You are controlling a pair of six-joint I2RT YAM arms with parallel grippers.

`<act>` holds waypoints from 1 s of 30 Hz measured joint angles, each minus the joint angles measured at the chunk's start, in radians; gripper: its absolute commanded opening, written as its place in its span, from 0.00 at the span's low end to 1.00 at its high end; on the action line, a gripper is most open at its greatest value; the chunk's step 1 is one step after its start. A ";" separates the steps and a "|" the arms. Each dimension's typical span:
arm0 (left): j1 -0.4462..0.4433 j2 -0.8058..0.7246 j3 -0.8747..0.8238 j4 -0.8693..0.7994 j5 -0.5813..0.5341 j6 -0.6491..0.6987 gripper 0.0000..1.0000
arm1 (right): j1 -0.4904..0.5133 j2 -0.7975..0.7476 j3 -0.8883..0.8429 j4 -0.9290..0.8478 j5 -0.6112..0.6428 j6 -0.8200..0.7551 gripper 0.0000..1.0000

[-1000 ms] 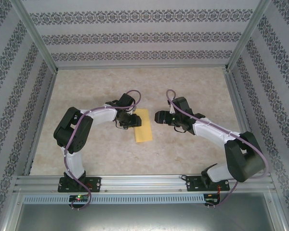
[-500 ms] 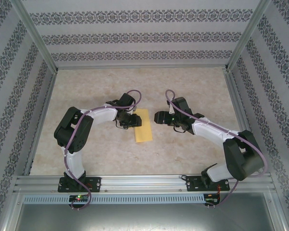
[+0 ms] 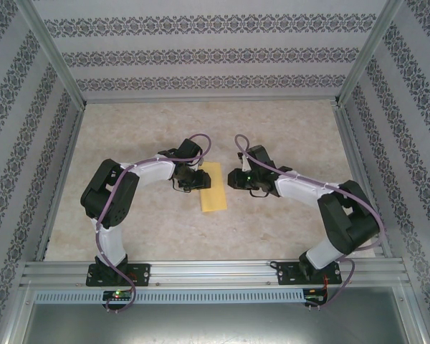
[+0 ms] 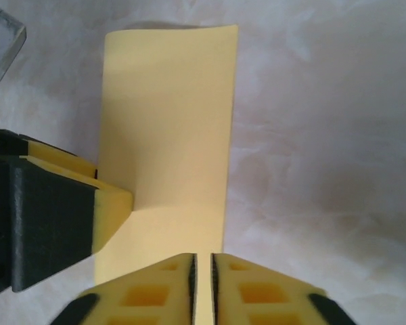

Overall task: Fold a paper plane with a square sheet of paper (fold left side to right side)
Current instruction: Hold the square sheet of paper at the center of the table.

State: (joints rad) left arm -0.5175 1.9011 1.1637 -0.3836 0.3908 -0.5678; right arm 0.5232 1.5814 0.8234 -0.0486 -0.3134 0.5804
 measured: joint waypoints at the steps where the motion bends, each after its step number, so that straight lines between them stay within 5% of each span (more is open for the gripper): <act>1: 0.000 0.000 0.000 0.000 0.000 0.000 0.46 | 0.006 0.009 0.004 0.000 -0.005 -0.003 0.03; 15: -0.001 0.000 0.000 0.000 -0.001 0.000 0.46 | 0.051 0.195 0.110 -0.036 -0.046 -0.001 0.00; 30: -0.008 -0.006 0.000 -0.002 -0.016 0.002 0.50 | 0.062 0.234 0.144 -0.106 -0.014 -0.005 0.01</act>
State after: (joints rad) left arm -0.5255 1.8946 1.1637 -0.3855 0.3748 -0.5663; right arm 0.5854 1.8153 0.9672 -0.1543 -0.3275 0.5755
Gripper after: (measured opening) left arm 0.476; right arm 0.037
